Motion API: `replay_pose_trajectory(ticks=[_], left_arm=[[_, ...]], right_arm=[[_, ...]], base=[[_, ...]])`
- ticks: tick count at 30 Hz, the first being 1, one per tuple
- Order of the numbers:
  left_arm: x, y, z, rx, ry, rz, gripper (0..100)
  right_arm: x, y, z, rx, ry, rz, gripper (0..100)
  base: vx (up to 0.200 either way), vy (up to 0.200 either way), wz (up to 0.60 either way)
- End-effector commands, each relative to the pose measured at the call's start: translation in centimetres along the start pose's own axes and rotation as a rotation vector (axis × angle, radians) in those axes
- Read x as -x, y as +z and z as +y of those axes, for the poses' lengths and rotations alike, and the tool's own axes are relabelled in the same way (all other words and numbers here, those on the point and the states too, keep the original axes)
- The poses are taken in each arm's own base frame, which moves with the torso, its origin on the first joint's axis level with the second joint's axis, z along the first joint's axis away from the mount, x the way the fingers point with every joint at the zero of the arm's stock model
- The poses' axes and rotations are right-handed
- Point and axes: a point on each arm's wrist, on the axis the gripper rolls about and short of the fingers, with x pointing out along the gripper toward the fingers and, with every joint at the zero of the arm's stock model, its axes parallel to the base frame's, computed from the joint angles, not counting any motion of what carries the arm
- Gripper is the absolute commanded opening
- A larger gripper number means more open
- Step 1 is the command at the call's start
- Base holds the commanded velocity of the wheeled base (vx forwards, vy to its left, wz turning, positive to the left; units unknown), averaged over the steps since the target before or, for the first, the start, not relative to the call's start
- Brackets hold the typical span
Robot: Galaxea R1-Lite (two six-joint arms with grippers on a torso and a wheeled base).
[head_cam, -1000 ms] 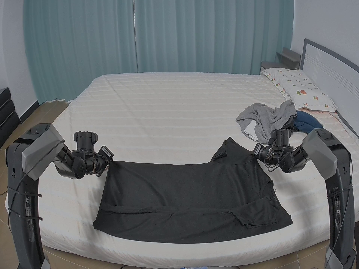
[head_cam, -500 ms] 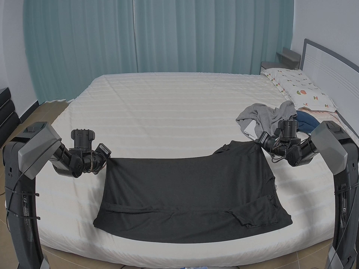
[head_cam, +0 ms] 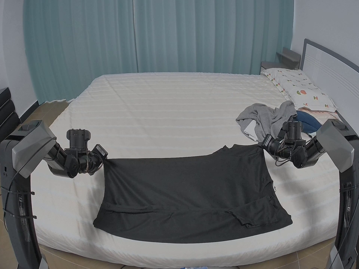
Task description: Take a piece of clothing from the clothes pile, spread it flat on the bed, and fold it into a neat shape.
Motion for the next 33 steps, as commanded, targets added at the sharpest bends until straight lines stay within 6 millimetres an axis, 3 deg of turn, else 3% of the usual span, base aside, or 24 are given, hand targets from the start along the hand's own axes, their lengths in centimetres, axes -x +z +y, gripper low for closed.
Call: replay_pose_trajectory(ticks=[1, 17, 33], left_arm=[[1.0, -0.3, 0.2, -0.038, 0.010, 0.010, 0], [3.1, -1.6, 1.1, -0.236, 0.047, 0.061, 0], [5.9, -3.2, 2.1, -0.457, 0.082, 0.130, 0]], right_arm=[[1.7, 0.5, 0.4, -0.001, 0.003, 0.009, 0], [5.5, -0.2, -0.7, -0.037, -0.038, 0.134, 0], [8.7, -3.3, -1.7, 0.055, -0.094, 0.265, 0]], base=[[0.000, 0.000, 0.00], [0.000, 0.000, 0.00], [0.000, 0.000, 0.00]])
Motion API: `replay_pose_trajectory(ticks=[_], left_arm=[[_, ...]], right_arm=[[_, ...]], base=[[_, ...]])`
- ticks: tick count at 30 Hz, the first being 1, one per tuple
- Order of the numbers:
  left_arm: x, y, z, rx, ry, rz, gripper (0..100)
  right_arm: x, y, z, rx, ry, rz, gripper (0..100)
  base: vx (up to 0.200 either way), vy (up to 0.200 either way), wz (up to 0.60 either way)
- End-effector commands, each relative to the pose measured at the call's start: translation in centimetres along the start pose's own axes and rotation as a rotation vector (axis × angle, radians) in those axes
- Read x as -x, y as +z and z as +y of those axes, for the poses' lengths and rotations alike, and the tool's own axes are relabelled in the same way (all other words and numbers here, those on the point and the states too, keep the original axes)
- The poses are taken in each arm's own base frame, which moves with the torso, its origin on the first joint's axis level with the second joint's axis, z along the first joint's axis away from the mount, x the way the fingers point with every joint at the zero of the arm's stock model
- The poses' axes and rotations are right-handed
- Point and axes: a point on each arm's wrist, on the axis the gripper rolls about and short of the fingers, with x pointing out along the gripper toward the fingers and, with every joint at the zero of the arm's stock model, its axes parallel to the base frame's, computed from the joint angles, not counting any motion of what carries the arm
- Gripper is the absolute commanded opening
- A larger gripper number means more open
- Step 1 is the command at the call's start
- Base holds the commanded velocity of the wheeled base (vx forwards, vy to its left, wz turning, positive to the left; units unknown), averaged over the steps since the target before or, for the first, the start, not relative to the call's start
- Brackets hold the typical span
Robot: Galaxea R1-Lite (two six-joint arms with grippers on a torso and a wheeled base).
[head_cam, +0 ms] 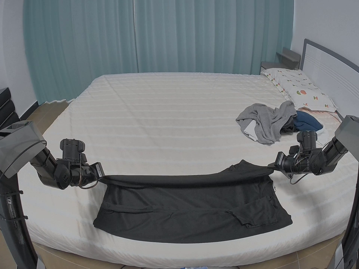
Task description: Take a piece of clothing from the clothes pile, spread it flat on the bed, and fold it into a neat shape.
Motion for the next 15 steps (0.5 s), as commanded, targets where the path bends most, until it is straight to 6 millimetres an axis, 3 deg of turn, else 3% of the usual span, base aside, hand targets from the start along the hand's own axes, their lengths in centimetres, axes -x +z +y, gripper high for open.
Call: replay_pose_trajectory(ticks=[1, 15], left_arm=[[0.9, -0.7, 0.2, -0.048, 0.010, 0.022, 0], [1.9, -3.5, 0.6, -0.221, 0.030, 0.118, 0]], right_arm=[[1.0, -1.0, -0.2, 0.034, -0.014, 0.025, 0], [2.1, -4.9, -1.6, 0.181, -0.072, 0.135, 0]], base=[[0.000, 0.000, 0.00], [0.000, 0.000, 0.00]])
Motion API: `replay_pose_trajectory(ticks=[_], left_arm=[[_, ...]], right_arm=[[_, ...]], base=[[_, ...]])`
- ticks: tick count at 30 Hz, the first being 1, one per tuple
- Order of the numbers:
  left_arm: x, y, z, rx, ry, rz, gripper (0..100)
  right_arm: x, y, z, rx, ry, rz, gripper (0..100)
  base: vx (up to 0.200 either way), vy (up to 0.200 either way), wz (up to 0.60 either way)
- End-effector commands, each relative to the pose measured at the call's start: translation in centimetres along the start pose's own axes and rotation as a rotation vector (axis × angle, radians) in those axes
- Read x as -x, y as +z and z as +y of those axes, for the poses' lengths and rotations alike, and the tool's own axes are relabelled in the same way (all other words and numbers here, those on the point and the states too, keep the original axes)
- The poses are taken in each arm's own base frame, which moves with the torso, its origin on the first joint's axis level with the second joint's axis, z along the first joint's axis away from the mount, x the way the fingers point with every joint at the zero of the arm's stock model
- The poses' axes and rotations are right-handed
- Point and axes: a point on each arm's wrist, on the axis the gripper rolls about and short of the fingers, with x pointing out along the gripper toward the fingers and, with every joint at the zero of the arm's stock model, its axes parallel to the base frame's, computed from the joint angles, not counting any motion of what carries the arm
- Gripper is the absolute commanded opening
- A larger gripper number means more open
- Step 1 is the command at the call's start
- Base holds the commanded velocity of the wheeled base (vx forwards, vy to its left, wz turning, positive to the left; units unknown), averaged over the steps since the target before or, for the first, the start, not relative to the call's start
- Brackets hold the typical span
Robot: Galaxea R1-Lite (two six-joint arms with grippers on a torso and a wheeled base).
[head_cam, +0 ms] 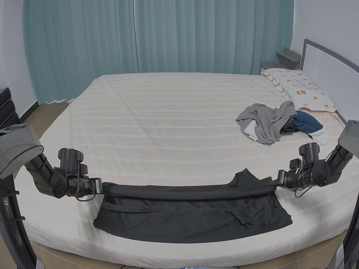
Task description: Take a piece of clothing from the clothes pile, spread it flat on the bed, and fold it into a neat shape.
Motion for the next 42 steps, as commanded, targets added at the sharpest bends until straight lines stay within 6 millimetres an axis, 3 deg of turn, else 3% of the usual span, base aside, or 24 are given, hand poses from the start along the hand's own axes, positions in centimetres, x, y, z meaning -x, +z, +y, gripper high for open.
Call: replay_pose_trajectory(ticks=[1, 8, 22, 23, 33, 37, 42], left_arm=[[0.1, -0.9, -0.2, -0.023, -0.002, 0.031, 0], [0.0, -2.4, -0.7, -0.079, 0.004, 0.086, 0], [0.0, -2.8, -0.6, -0.093, 0.027, 0.105, 0], [0.0, -2.7, -0.6, -0.093, 0.026, 0.103, 100], [0.7, -2.7, -1.1, -0.101, 0.020, 0.093, 100], [1.1, -1.9, -1.0, -0.088, 0.018, 0.058, 100], [1.2, -0.8, -0.8, -0.044, 0.019, 0.018, 100]], right_arm=[[-0.1, -1.0, -0.3, 0.014, -0.026, 0.029, 0], [-0.9, -1.8, -0.8, 0.065, -0.072, 0.058, 0], [-1.6, -1.9, -0.1, 0.104, -0.101, 0.056, 0], [-1.6, -1.9, 0.0, 0.106, -0.100, 0.055, 100], [0.5, -0.8, 2.6, 0.083, -0.050, -0.016, 100], [1.5, -0.3, 3.1, -0.011, -0.036, -0.050, 100], [1.6, -1.0, 2.9, -0.145, -0.036, -0.029, 100]], base=[[0.000, 0.000, 0.00], [0.000, 0.000, 0.00], [0.000, 0.000, 0.00], [0.000, 0.000, 0.00], [0.000, 0.000, 0.00], [0.000, 0.000, 0.00], [0.000, 0.000, 0.00]])
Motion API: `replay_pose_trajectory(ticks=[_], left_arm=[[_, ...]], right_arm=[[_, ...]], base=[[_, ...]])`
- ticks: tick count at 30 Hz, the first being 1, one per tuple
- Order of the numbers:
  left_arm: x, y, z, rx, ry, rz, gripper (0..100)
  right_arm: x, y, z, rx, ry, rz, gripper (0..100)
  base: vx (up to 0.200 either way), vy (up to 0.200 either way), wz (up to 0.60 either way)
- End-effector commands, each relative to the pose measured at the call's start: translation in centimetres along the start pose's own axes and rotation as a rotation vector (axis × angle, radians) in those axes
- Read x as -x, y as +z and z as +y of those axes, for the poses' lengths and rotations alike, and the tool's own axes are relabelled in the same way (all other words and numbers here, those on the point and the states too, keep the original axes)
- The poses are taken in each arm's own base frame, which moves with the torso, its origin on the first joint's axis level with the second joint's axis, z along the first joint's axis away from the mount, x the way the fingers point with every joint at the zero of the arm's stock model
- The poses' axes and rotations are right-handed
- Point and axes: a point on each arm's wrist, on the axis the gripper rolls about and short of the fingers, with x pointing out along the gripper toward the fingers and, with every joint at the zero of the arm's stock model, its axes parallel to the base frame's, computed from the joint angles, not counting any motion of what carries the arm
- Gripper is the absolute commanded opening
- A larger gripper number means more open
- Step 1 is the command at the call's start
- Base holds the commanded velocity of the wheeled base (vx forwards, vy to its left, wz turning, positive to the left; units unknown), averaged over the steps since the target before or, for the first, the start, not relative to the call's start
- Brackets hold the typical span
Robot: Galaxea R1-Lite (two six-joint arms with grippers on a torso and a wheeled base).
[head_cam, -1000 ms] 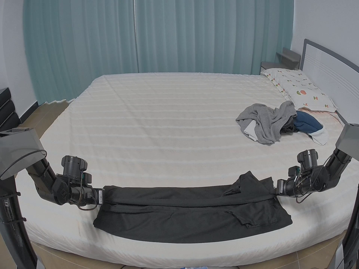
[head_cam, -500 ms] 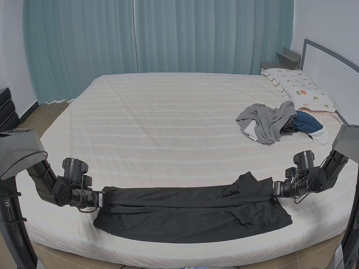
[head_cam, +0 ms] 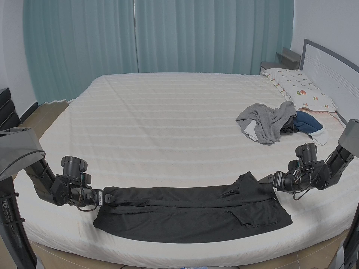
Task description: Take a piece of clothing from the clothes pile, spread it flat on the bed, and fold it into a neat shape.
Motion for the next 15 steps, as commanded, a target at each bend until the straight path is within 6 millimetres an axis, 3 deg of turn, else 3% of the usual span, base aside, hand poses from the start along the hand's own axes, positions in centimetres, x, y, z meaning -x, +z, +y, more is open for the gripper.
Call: replay_pose_trajectory(ticks=[1, 7, 15], left_arm=[[0.4, 1.8, 0.2, 0.077, -0.003, -0.067, 100], [-0.2, 3.8, -0.2, 0.224, -0.042, -0.122, 100], [-3.1, 4.3, -0.8, 0.379, -0.132, -0.037, 100]], right_arm=[[0.8, -0.5, 0.0, -0.093, 0.010, 0.009, 100], [0.6, -0.6, 0.1, -0.222, 0.082, 0.010, 100], [0.8, -0.6, -0.4, -0.243, 0.117, -0.021, 100]], base=[[0.000, 0.000, 0.00], [0.000, 0.000, 0.00], [0.000, 0.000, 0.00]])
